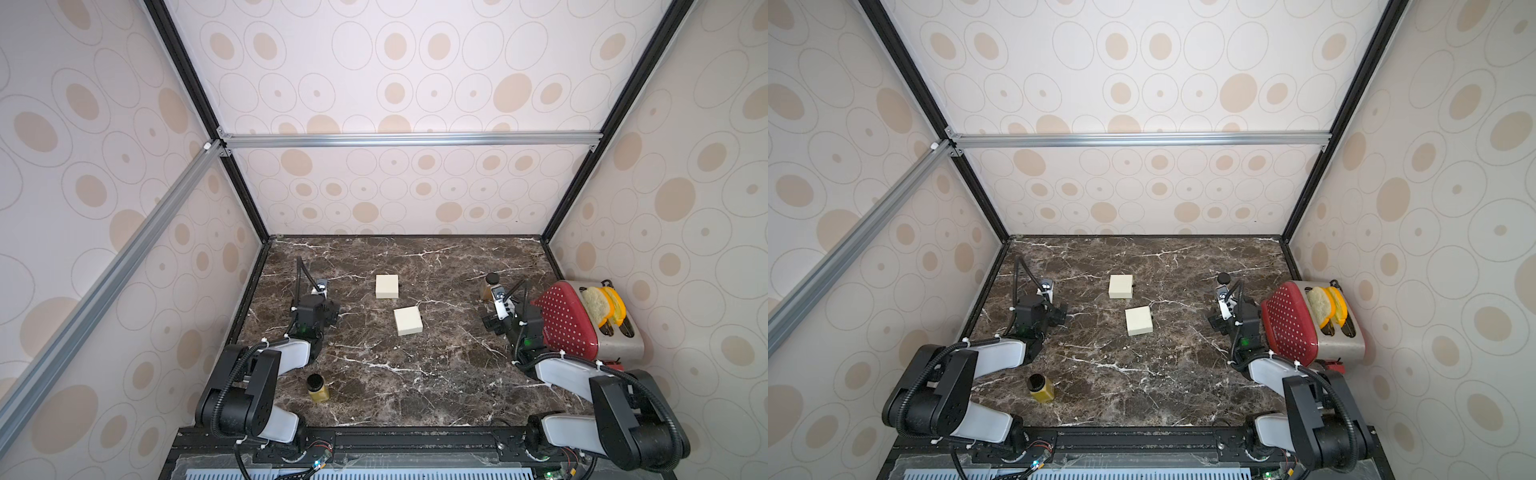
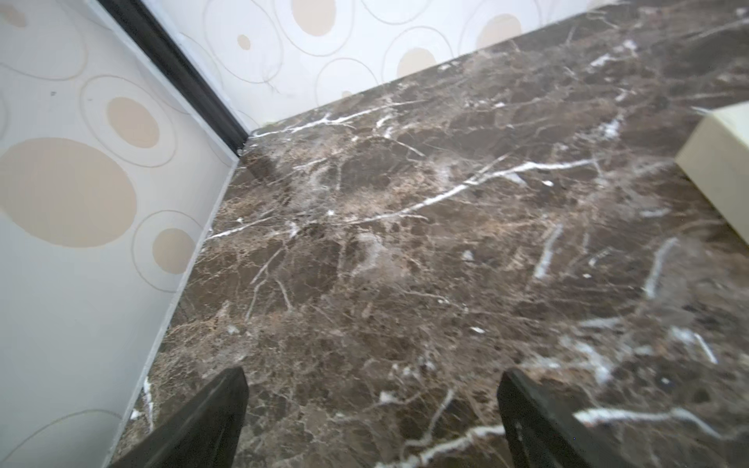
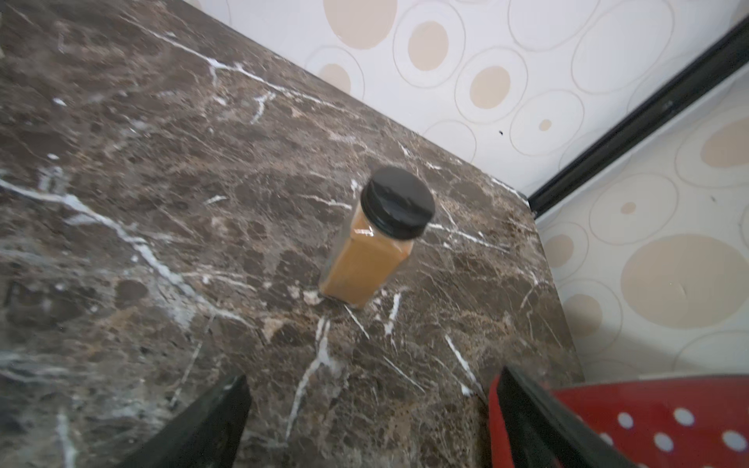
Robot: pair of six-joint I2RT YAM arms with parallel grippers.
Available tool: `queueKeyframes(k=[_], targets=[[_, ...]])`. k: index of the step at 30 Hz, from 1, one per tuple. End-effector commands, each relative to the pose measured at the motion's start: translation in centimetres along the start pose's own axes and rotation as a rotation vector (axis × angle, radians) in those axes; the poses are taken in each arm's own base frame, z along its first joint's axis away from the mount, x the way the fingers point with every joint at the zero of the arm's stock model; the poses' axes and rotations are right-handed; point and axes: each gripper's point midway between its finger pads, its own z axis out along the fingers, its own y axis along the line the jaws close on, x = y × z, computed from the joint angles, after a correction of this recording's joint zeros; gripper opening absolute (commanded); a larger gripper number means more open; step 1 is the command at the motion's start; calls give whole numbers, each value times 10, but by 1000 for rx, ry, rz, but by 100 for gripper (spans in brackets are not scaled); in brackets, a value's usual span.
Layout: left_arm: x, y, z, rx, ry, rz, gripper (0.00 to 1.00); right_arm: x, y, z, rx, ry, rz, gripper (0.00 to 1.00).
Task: Place the earrings into the drawer-style jewelry box
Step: Reset both arms
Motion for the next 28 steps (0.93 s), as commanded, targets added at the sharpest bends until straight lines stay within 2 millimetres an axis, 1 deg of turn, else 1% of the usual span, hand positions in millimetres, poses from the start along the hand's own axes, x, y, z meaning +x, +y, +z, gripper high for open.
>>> queueKeyframes(k=[1, 2, 4, 6, 8, 13, 19, 28], targets=[[-10, 20, -2, -29, -88, -124, 99, -7, -18, 4, 66, -93, 45, 99], [-9, 21, -1, -32, -90, -131, 99, -2, -23, 7, 59, -86, 84, 99], [-6, 23, 1, -34, -83, -145, 99, 7, -23, 11, 2, -95, 138, 99], [-3, 24, 4, -30, -87, -156, 99, 13, -30, 14, 26, -98, 170, 99], [2, 23, 8, -31, -81, -162, 99, 15, -26, 17, 11, -93, 162, 99], [3, 25, 14, -5, -70, -189, 99, 22, -36, 33, 41, 14, 191, 99], [4, 28, 17, -1, -53, -204, 99, 22, -35, 37, 20, 26, 195, 99], [4, 28, 17, 5, -54, -208, 99, 23, -35, 38, 7, 30, 206, 99]])
